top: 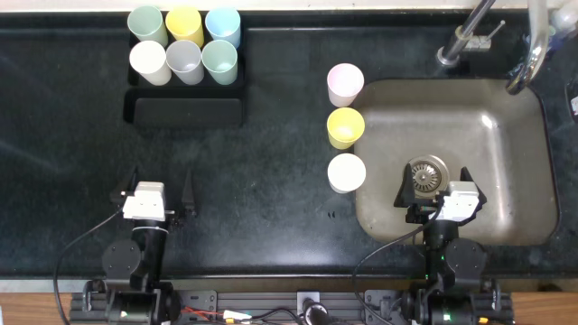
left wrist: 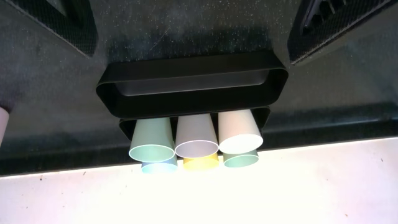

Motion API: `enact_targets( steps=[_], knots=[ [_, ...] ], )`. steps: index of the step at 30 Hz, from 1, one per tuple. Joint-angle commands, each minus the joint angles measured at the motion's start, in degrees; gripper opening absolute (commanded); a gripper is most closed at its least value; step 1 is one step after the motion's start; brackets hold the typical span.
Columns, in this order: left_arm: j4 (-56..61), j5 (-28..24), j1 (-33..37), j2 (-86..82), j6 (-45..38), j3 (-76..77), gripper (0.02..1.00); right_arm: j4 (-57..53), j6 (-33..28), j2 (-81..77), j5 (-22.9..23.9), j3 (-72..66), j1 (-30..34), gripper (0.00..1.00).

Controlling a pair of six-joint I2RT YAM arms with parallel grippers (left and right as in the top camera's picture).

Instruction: Store Cups

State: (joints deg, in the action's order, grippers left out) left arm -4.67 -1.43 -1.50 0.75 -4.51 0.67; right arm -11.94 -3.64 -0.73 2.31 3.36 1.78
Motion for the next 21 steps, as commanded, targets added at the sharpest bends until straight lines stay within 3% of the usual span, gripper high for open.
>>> enact_targets(
  steps=[1, 21],
  knots=[
    [0.1, -0.2, -0.1, -0.6, 0.5, -0.2, 1.000, 0.5, 0.3, 0.5, -0.4, 0.0, -0.3, 0.993],
    [0.1, -0.2, -0.1, -0.6, 0.5, -0.2, 1.000, 0.5, 0.3, 0.5, -0.4, 0.0, -0.3, 0.993]
  ],
)
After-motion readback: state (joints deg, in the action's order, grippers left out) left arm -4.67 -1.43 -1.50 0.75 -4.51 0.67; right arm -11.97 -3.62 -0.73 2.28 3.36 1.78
